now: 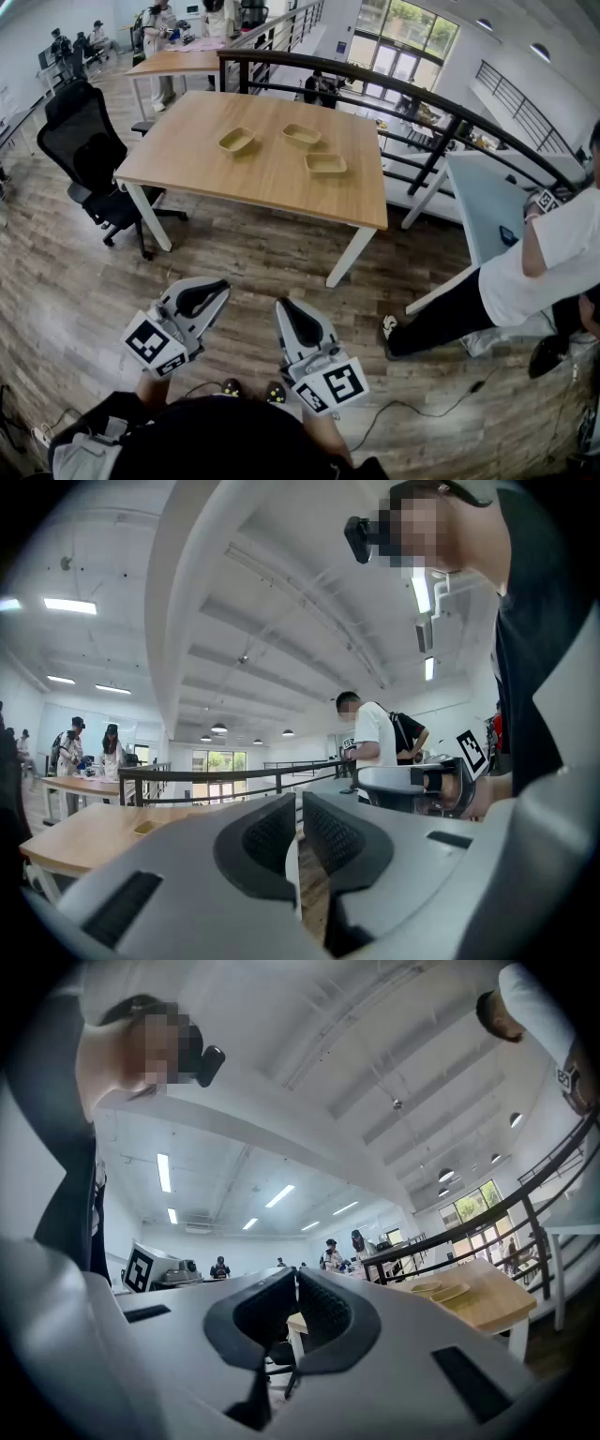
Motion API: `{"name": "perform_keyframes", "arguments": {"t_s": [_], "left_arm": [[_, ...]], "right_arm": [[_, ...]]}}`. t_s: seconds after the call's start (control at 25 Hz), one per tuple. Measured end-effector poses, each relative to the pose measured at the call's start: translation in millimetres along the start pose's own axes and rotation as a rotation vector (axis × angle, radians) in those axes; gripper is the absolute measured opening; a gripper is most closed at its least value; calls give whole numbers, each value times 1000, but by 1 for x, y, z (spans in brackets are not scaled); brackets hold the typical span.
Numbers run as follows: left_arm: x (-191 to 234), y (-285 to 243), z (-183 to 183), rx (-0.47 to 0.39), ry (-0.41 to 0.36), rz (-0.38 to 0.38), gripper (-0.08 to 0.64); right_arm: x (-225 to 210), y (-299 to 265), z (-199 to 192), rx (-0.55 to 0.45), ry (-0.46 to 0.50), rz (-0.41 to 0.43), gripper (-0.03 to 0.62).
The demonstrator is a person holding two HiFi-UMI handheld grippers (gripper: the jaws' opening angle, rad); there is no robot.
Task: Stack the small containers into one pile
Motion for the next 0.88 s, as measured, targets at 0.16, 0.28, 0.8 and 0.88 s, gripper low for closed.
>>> {"name": "perform_keyframes", "arguments": {"t_s": [0.16,0.28,0.8,0.88], "left_arm": [[-8,-5,-1,10,-7,-1,34],[-10,-3,-1,15,-8,10,35],[-35,-9,-9,44,-38,68,35],[-38,-9,-8,43,-51,83,35]], "right_arm": [[-5,6,2,-9,11,-4,29],[-5,9,1,-14,-3,-2,29],[-22,27,-10,-53,-95,45,31],[-22,28,-9,-57,-104,70,31]]}}
Point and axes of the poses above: the fingertips, and each gripper's own axes: y backward along the fingers, x to its left, z out of its top, the point moved 1 cm from there along y, backward along the fingers, and after that the axes turned 14 degrees about y, right-handed, at the moved point
